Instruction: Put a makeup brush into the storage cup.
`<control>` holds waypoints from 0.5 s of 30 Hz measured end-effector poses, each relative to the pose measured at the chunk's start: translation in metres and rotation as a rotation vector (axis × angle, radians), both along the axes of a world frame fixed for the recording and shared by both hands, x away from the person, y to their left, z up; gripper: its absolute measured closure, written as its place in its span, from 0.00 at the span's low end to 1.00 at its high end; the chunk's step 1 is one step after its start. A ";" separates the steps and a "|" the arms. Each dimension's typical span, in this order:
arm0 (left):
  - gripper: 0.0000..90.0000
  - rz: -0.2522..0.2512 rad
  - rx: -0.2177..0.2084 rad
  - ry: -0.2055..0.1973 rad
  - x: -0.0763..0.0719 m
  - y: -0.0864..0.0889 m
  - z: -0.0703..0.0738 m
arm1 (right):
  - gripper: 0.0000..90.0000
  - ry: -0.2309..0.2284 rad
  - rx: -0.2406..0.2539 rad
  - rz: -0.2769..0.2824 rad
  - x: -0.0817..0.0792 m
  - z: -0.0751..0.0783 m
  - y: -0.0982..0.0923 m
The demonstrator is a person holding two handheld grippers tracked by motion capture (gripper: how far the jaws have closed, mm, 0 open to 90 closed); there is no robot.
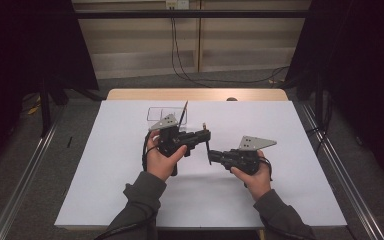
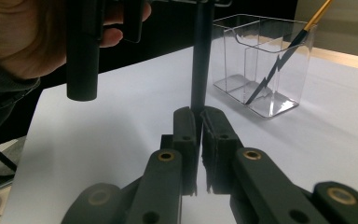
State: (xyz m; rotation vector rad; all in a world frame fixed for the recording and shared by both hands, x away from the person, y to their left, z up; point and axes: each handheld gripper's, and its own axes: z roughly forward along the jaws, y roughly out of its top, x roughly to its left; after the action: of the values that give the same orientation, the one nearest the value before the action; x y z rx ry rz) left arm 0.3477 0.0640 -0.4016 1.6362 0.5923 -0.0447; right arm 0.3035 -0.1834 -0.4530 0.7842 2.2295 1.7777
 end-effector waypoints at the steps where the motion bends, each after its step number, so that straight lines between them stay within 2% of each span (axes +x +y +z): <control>1: 0.93 -0.001 -0.006 -0.001 0.000 -0.001 0.000 | 0.93 -0.001 0.000 0.001 0.000 0.000 0.001; 15: 0.93 0.000 -0.009 0.000 0.000 -0.004 -0.001 | 0.92 0.002 0.002 -0.001 -0.001 0.000 0.001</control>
State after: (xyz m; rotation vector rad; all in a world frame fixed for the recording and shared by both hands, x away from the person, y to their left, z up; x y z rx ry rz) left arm 0.3481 0.0596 -0.4028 1.6276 0.5907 -0.0471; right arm 0.3022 -0.1821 -0.4529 0.7885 2.2284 1.7797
